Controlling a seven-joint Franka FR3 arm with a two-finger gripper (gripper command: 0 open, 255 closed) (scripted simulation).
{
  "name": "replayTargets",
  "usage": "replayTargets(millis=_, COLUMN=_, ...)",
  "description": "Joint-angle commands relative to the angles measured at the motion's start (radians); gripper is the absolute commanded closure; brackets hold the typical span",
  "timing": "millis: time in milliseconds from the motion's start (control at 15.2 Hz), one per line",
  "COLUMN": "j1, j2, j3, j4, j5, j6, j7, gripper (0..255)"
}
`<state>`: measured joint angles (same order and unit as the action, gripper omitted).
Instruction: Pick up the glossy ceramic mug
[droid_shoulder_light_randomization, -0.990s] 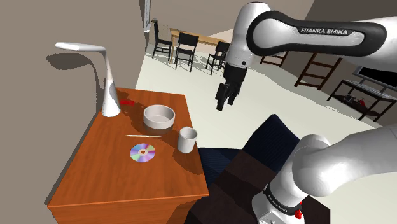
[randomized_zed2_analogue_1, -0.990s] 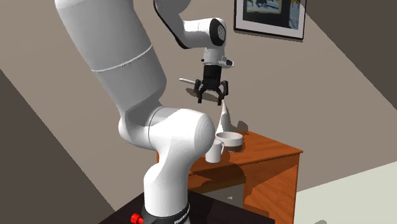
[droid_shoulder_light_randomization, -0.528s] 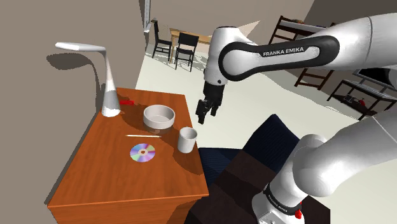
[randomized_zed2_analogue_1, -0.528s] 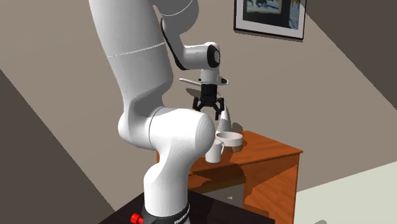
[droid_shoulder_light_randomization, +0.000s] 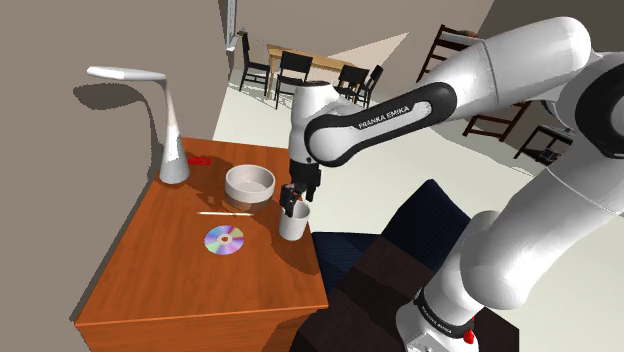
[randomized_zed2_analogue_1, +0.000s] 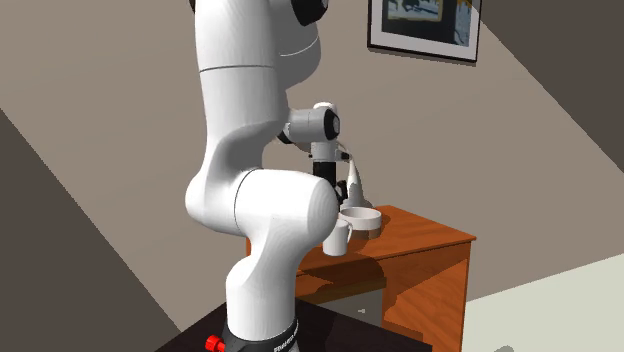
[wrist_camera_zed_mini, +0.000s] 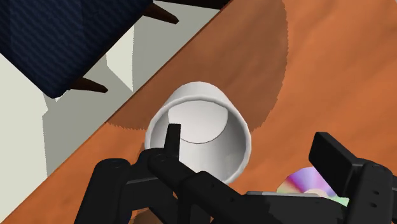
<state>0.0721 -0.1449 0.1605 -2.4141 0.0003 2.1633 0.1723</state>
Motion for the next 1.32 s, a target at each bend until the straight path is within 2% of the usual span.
replayTargets(millis=0, j1=0.001, j2=0.079, j3=0.012, j4=0.028, j5=-0.029, j6=0.047, j7=0.028, gripper=0)
replayTargets(millis=66, j1=0.003, j2=0.117, j3=0.016, j4=0.041, j5=-0.044, j6=0.069, j7=0.043, gripper=0)
replayTargets(millis=528, j1=0.004, j2=0.187, j3=0.014, j4=0.014, j5=-0.065, j6=0.165, j7=0.06, gripper=0)
replayTargets(millis=726, j1=0.004, j2=0.193, j3=0.014, j4=0.012, j5=-0.067, j6=0.172, j7=0.062, gripper=0)
replayTargets(millis=792, j1=0.003, j2=0.194, j3=0.014, j4=0.013, j5=-0.067, j6=0.172, j7=0.061, gripper=255)
replayTargets(millis=1254, j1=0.003, j2=0.194, j3=0.014, j4=0.013, j5=-0.067, j6=0.172, j7=0.061, gripper=255)
